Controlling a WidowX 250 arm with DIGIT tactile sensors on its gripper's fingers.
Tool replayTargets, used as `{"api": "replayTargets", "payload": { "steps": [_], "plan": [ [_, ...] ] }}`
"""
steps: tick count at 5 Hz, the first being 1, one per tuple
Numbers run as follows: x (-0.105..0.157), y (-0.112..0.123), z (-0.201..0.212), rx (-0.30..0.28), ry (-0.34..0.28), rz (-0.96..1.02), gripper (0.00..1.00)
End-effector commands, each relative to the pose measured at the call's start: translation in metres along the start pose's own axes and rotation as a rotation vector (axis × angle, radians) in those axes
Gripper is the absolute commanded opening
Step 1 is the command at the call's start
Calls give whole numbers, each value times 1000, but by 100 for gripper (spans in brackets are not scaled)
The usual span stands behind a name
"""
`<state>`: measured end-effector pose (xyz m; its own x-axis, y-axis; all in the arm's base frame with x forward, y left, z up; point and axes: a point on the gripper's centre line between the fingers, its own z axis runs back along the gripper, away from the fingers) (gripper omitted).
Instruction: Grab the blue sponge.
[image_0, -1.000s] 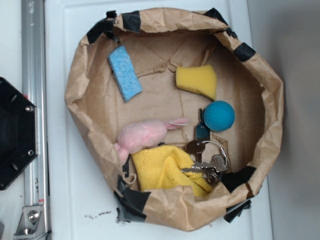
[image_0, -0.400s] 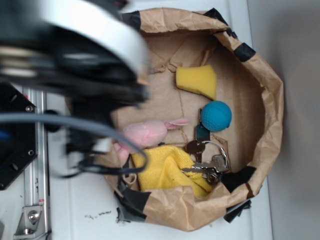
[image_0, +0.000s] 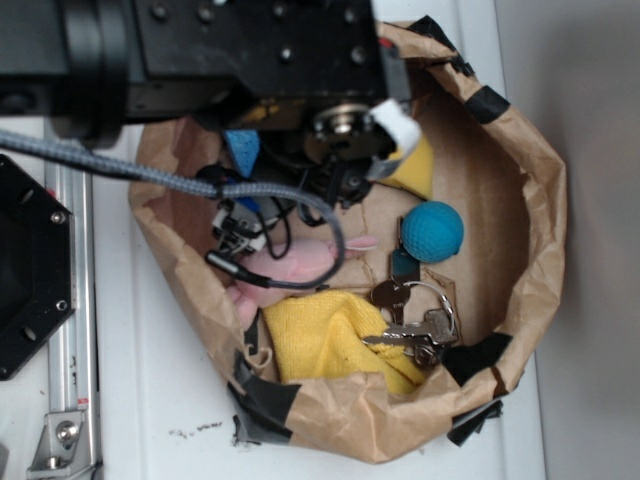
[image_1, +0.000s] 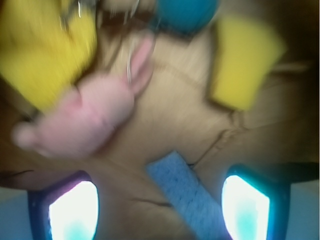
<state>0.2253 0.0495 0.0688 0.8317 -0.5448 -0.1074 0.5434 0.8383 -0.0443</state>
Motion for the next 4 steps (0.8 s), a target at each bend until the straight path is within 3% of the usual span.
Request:
{"api": "replayTargets", "payload": {
  "steps": [1, 2, 4],
  "plan": [
    [-14, -9, -28, 85, -53, -137, 100],
    [-15, 12, -45, 114, -48, -116, 100],
    [-15, 30, -54, 156, -24, -46, 100]
  ]
}}
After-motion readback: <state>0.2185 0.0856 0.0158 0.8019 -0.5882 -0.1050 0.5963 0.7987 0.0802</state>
